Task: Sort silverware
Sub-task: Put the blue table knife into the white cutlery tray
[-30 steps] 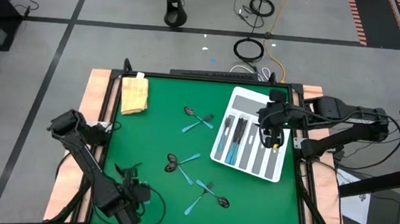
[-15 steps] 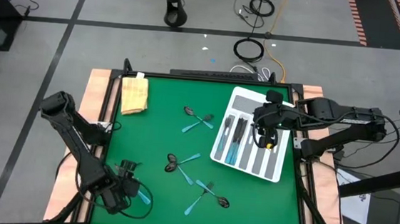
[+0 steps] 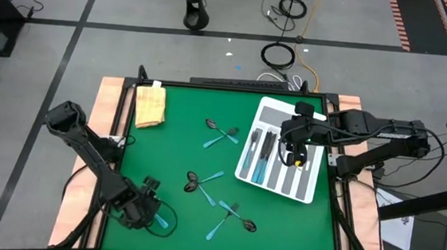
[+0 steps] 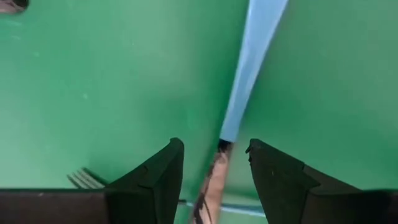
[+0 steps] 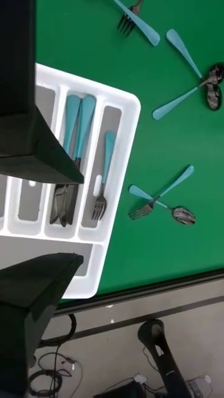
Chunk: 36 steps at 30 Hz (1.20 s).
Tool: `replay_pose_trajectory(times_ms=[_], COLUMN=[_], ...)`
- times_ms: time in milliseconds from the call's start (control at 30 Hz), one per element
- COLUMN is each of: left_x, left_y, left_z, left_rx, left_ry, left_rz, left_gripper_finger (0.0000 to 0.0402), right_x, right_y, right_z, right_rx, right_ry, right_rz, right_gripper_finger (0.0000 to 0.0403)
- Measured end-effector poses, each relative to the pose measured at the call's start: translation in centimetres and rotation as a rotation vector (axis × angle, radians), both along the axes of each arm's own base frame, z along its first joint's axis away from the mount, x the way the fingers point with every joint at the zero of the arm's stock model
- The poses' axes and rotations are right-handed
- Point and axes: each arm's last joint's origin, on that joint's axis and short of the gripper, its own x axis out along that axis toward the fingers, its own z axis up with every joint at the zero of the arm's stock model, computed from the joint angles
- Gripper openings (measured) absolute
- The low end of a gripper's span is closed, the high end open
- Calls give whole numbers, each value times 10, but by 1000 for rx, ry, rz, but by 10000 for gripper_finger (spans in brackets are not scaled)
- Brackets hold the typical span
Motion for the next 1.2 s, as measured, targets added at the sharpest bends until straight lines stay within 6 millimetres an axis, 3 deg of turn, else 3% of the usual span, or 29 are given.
replay_pose_trajectory(times_ms=[433, 533, 633, 700, 833, 1000, 1200], left_x=[-3, -5, -4, -1, 8, 27, 70], left_y=[20, 23, 22, 20, 15, 11, 25], left_z=[-34, -38, -36, -33, -22, 8, 62], left_rx=[-79, -87, -85, -107, -114, -105, -53], left_ry=[20, 40, 41, 41, 35, -28, -259], left_rz=[-52, -40, -34, -38, -7, 91, 375], left_gripper_finger=[174, 123, 41, 33, 33, 33, 33], right_x=[0, 0, 0, 0, 0, -4, -22], right_y=[0, 0, 0, 0, 0, 0, -2], right_z=[0, 0, 0, 0, 0, 2, 13], right_rx=[2, 13, 18, 21, 22, 18, 40], right_ry=[-1, -8, -8, -9, -10, -19, -85], right_rz=[-4, -19, -27, -30, -31, -20, -52], right_gripper_finger=[178, 178, 178, 178, 178, 178, 168])
